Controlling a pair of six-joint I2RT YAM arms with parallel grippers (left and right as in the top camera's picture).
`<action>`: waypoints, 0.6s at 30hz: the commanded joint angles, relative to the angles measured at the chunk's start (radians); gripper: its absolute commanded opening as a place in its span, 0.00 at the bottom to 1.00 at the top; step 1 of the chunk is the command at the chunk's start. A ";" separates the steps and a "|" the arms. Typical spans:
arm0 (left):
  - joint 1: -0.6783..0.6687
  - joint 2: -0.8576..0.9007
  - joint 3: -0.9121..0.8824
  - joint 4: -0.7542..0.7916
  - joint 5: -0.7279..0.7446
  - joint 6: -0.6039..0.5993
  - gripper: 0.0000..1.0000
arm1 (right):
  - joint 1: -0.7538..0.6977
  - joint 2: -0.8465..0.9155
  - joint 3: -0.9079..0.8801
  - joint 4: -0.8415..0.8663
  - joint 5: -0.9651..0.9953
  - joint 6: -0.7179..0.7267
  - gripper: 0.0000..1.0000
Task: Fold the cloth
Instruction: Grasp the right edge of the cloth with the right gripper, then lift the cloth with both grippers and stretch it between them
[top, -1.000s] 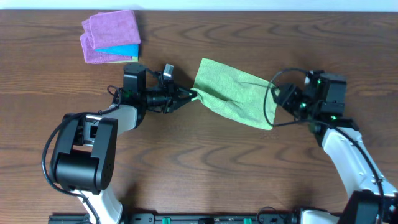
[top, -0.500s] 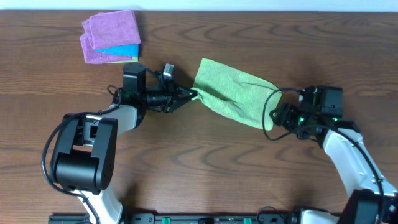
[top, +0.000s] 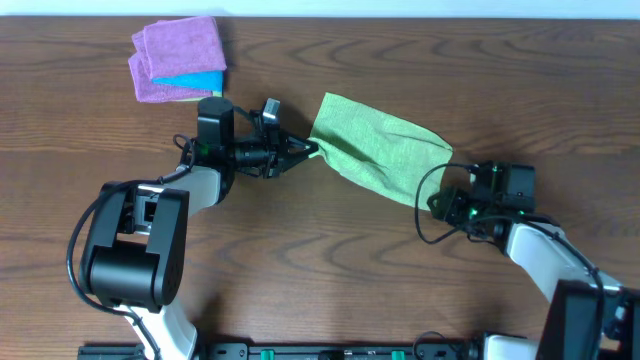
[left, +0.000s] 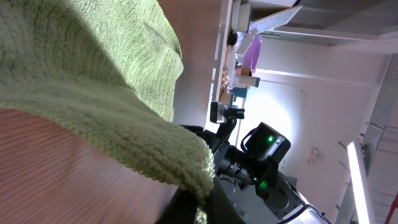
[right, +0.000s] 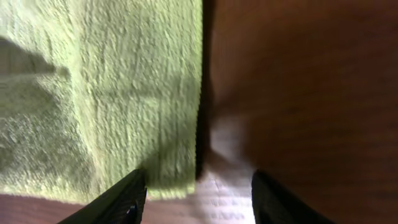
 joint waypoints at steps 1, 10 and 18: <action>0.005 -0.019 0.023 0.004 0.025 -0.011 0.06 | -0.001 0.065 -0.019 0.032 -0.034 -0.013 0.55; 0.005 -0.019 0.023 0.004 0.029 -0.019 0.06 | -0.001 0.170 -0.019 0.125 -0.166 -0.010 0.47; 0.005 -0.019 0.024 0.070 0.006 -0.057 0.06 | -0.001 0.170 -0.019 0.132 -0.357 -0.006 0.30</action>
